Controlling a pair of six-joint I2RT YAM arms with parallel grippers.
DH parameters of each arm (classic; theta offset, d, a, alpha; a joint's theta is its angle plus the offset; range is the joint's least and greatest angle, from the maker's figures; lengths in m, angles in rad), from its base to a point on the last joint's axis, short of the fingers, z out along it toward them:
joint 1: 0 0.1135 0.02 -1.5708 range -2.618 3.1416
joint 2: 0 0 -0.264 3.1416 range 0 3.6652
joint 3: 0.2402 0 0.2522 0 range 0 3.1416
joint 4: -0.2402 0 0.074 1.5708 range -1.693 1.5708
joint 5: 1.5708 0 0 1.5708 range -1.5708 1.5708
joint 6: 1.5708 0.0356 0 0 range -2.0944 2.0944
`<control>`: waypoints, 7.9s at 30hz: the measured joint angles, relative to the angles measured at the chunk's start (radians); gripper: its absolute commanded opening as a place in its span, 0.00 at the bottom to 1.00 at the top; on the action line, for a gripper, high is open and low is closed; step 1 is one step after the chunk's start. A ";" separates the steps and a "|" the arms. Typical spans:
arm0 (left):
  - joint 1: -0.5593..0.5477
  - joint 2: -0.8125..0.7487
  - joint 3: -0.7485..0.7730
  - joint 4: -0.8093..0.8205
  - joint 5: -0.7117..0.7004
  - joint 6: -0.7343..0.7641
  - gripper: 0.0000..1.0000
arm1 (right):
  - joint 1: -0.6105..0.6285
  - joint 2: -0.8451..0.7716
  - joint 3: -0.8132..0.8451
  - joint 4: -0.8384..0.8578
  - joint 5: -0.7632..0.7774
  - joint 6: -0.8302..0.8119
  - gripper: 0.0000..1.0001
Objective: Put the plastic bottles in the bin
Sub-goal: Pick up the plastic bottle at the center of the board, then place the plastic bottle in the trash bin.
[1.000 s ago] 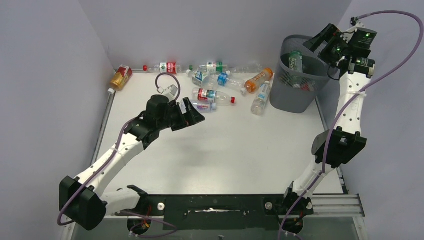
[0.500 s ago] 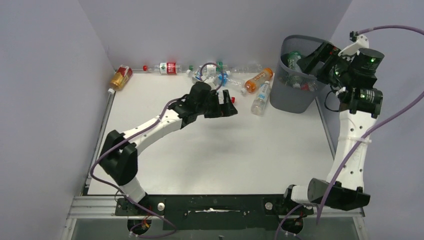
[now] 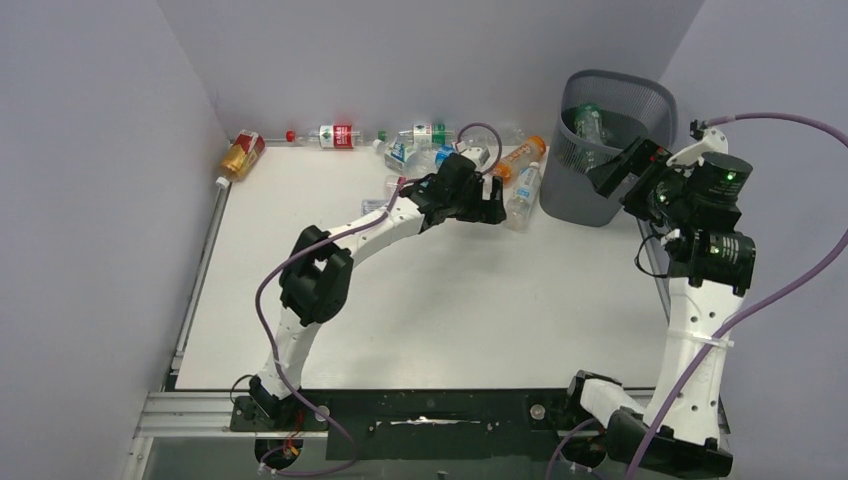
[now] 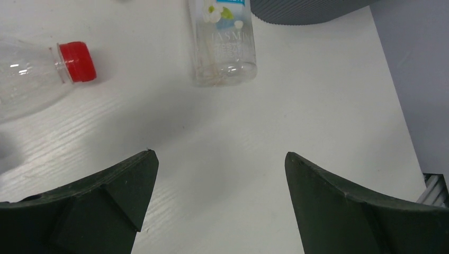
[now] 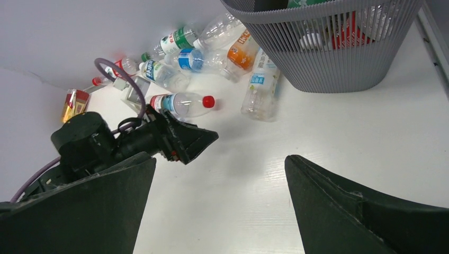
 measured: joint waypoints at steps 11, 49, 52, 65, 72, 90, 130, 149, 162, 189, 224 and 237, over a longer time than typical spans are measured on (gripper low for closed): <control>-0.058 0.171 0.219 -0.007 -0.093 0.136 0.92 | 0.012 -0.111 -0.069 -0.023 0.036 0.025 0.99; -0.083 0.522 0.487 0.208 -0.165 0.246 0.94 | 0.056 -0.139 -0.162 -0.117 0.108 -0.002 0.99; -0.083 0.534 0.499 0.211 -0.166 0.237 0.85 | 0.057 -0.139 -0.167 -0.117 0.108 -0.004 0.99; -0.080 0.539 0.505 0.209 -0.180 0.213 0.45 | 0.069 -0.146 -0.169 -0.117 0.123 -0.010 0.99; -0.082 0.366 0.229 0.242 -0.190 0.202 0.39 | 0.070 -0.159 -0.170 -0.117 0.122 -0.010 0.99; -0.135 -0.340 -0.541 0.245 -0.192 0.110 0.37 | 0.078 -0.146 -0.275 -0.053 0.039 0.001 0.99; -0.355 -0.842 -0.795 0.256 -0.293 0.036 0.38 | 0.306 -0.043 -0.531 0.467 -0.295 0.388 0.98; -0.374 -0.842 -0.792 0.244 -0.382 0.061 0.38 | 0.372 0.023 -0.554 0.445 -0.227 0.373 0.98; -0.380 -0.855 -0.792 0.243 -0.401 0.063 0.38 | 0.383 0.031 -0.543 0.359 -0.210 0.360 0.98; -0.381 -0.805 -0.760 0.251 -0.390 0.037 0.85 | 0.383 0.086 -0.412 0.419 -0.204 0.365 0.58; -0.069 -0.976 -0.765 0.033 -0.320 -0.012 0.87 | -0.238 0.647 0.581 0.296 -0.135 0.294 0.73; -0.027 -0.981 -0.772 0.019 -0.283 -0.017 0.87 | -0.225 0.835 0.733 0.256 -0.120 0.231 0.98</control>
